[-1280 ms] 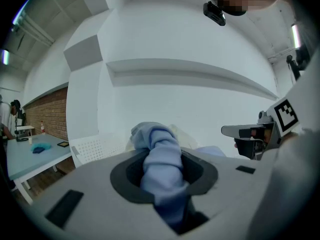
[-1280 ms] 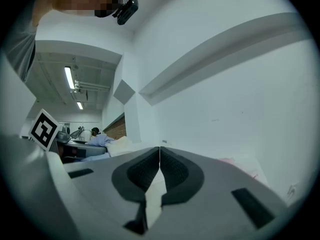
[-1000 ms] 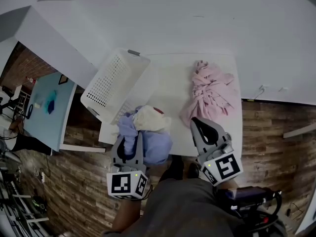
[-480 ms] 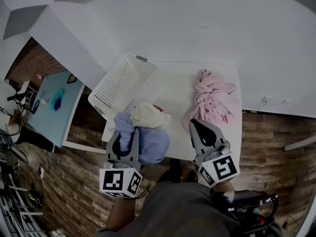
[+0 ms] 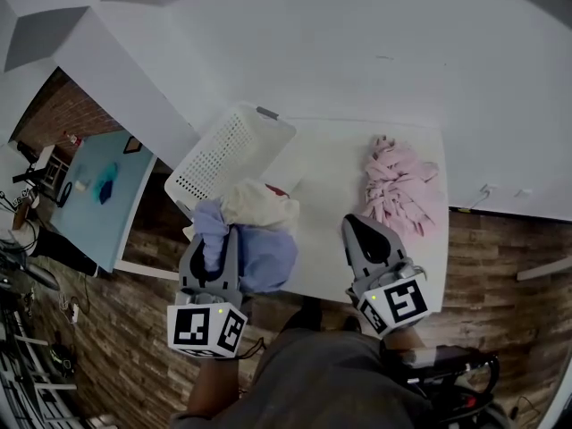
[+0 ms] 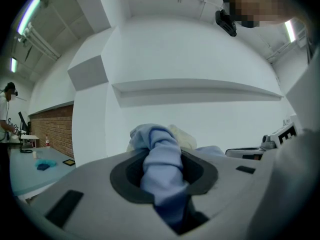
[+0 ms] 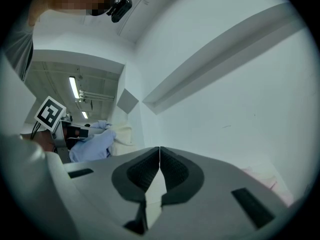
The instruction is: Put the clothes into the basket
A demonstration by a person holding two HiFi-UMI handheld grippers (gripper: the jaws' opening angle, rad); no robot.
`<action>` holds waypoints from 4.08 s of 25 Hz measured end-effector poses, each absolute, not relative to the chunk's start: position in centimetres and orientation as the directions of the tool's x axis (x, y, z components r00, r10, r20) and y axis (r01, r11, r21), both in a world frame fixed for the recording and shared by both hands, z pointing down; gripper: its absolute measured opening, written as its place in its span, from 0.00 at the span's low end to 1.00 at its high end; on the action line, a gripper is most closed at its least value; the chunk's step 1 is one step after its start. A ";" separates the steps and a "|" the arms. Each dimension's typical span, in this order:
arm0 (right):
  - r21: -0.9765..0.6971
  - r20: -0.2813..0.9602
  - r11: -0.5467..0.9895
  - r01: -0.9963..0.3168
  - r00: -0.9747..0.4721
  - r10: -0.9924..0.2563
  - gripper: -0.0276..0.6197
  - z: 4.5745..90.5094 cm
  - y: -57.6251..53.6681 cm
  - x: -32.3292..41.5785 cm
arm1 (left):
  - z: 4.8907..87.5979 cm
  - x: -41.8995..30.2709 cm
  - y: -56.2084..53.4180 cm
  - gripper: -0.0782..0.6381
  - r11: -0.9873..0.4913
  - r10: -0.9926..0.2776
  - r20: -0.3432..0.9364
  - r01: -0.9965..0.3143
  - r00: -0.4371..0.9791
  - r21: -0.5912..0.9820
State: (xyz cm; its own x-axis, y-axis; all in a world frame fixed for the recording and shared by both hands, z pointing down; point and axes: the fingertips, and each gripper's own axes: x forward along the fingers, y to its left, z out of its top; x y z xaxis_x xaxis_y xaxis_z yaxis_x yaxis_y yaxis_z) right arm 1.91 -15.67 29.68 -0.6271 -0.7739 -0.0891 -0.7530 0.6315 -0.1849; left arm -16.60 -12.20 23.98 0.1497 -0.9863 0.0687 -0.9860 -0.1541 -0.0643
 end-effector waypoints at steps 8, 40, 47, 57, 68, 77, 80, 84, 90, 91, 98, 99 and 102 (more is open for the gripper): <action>-0.163 -0.099 0.624 -0.764 -0.617 -0.781 0.06 28.3 -20.1 -2.2 | 20.7 -22.0 -16.7 0.28 -0.146 -0.989 0.001 -0.988 0.146 -0.045; -0.182 0.164 0.492 -0.851 -0.520 -0.838 0.06 35.8 -29.3 -8.1 | 29.5 -28.9 -31.2 0.30 -0.264 -0.943 0.210 -0.965 0.260 0.011; -0.195 0.218 0.479 -0.856 -0.514 -0.830 0.06 37.7 -30.5 -8.9 | 30.5 -29.4 -33.2 0.41 -0.258 -0.946 0.202 -0.966 0.253 -0.002; -0.203 0.230 0.468 -0.860 -0.507 -0.831 0.06 38.4 -31.3 -9.0 | 30.8 -29.6 -34.1 0.34 -0.248 -0.949 0.202 -0.969 0.242 -0.006; -0.206 0.202 0.470 -0.858 -0.507 -0.838 0.06 37.7 -30.4 -8.1 | 29.8 -28.8 -32.9 0.44 -0.235 -0.957 0.185 -0.971 0.223 -0.042; -0.210 0.173 0.474 -0.855 -0.510 -0.843 0.06 36.9 -28.1 -6.6 | 28.3 -27.4 -30.3 0.44 -0.225 -0.964 0.156 -0.972 0.213 -0.064; -0.210 0.163 0.480 -0.852 -0.514 -0.842 0.06 36.6 -27.2 -6.1 | 27.9 -26.8 -29.2 0.44 -0.220 -0.967 0.148 -0.973 0.208 -0.068; -0.213 0.147 0.484 -0.849 -0.517 -0.843 0.06 36.2 -26.1 -5.1 | 27.3 -25.7 -27.7 0.44 -0.217 -0.969 0.138 -0.973 0.205 -0.082; -0.216 0.117 0.488 -0.846 -0.518 -0.847 0.06 35.5 -23.9 -3.1 | 26.4 -23.1 -25.1 0.44 -0.234 -0.967 0.124 -0.967 0.221 -0.098; -0.216 0.110 0.486 -0.847 -0.516 -0.850 0.06 35.4 -23.5 -2.7 | 26.2 -22.7 -24.7 0.44 -0.239 -0.967 0.119 -0.966 0.227 -0.100; -0.208 0.075 0.456 -0.866 -0.479 -0.875 0.06 34.2 -20.0 1.3 | 24.9 -18.5 -21.4 0.29 -0.278 -0.960 0.071 -0.955 0.272 -0.102; -0.206 0.071 0.450 -0.869 -0.472 -0.879 0.06 34.1 -19.5 2.0 | 24.7 -17.8 -20.9 0.27 -0.286 -0.958 0.062 -0.953 0.281 -0.101; -0.199 0.062 0.429 -0.881 -0.448 -0.892 0.06 33.7 -17.7 4.1 | 24.3 -15.7 -19.3 0.21 -0.307 -0.952 0.039 -0.947 0.305 -0.095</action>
